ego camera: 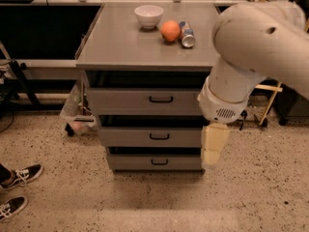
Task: Open middle drawer
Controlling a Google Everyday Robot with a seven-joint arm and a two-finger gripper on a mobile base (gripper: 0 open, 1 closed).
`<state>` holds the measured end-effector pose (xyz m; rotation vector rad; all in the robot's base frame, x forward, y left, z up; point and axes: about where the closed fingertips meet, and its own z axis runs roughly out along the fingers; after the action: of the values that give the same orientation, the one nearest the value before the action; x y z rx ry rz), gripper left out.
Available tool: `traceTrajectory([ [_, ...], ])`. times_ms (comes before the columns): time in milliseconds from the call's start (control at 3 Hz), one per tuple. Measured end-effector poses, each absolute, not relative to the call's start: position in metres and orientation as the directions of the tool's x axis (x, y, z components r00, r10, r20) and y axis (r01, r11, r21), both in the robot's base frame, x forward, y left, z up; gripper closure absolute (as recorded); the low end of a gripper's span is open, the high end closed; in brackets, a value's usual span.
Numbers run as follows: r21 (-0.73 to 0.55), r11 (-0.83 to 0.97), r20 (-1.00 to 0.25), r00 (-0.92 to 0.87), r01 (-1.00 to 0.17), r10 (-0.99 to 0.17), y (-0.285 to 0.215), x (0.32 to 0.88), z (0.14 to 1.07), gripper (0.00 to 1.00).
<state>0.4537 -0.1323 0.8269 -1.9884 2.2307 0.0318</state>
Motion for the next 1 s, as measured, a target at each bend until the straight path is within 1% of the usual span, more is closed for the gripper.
traceTrajectory([
  [333, -0.085, 0.116, -0.122, -0.106, -0.99, -0.987, -0.131, 0.454, 0.825, 0.0],
  [667, -0.069, 0.139, -0.158, -0.126, -0.988, -0.979, -0.134, 0.455, 0.814, 0.0],
  [1000, 0.018, 0.224, -0.275, -0.22, -0.974, -0.936, -0.143, 0.46, 0.751, 0.0],
])
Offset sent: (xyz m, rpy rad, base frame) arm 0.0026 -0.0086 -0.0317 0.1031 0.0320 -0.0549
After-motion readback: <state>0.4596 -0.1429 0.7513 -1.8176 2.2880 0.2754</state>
